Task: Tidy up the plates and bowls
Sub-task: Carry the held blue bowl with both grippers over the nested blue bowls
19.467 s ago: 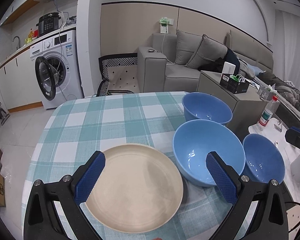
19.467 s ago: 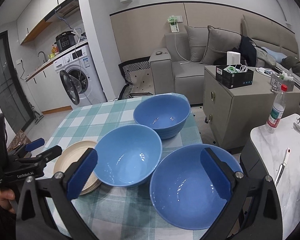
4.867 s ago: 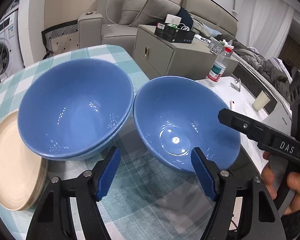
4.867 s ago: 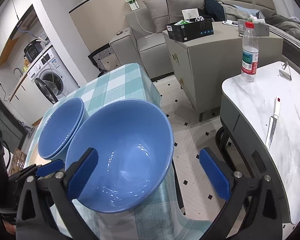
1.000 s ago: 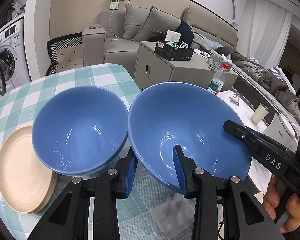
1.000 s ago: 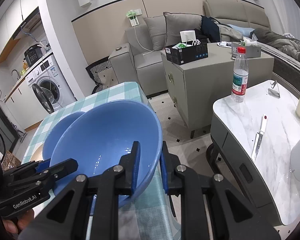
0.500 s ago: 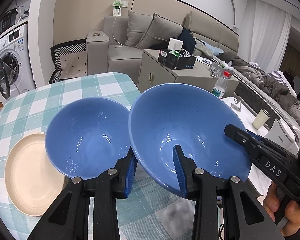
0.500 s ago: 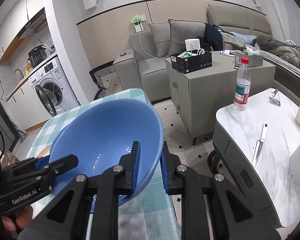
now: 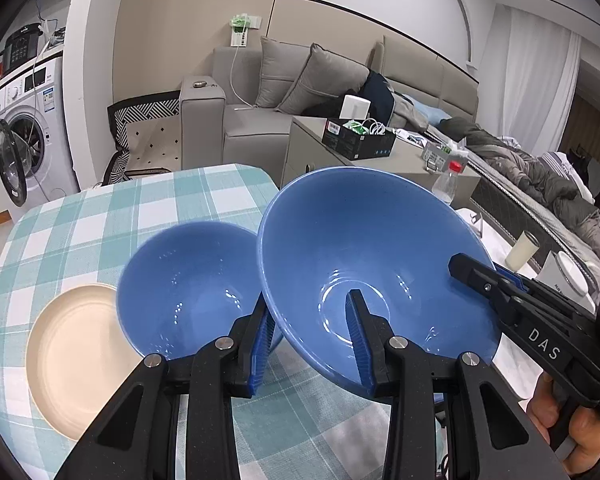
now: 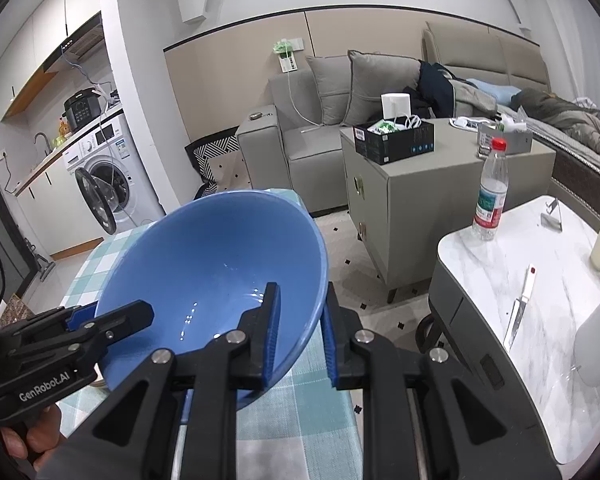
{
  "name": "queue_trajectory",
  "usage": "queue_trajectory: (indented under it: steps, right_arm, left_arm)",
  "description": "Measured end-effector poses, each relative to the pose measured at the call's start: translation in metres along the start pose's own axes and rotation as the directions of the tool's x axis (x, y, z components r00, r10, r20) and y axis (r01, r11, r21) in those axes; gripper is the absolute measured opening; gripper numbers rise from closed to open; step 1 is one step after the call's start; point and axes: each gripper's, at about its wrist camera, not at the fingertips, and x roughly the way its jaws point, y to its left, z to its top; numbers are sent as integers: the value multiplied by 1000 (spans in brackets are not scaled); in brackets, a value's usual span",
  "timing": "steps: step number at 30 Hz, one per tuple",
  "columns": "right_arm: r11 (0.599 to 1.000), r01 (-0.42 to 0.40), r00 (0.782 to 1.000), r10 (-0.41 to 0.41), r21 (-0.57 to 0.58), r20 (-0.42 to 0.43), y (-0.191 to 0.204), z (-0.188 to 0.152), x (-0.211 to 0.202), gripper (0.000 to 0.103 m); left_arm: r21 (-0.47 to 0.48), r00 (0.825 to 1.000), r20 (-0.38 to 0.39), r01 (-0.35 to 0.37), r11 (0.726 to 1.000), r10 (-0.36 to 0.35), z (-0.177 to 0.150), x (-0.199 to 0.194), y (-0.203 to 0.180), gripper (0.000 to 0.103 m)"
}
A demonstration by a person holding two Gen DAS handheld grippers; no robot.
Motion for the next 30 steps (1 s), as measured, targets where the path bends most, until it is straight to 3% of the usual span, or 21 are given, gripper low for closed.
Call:
queue_trajectory:
  steps: [30]
  right_arm:
    - [993,-23,1000,25,-116,13,66,27,0,20]
  left_arm:
    - [-44,995,86,-48,998,51,25,-44,49,36]
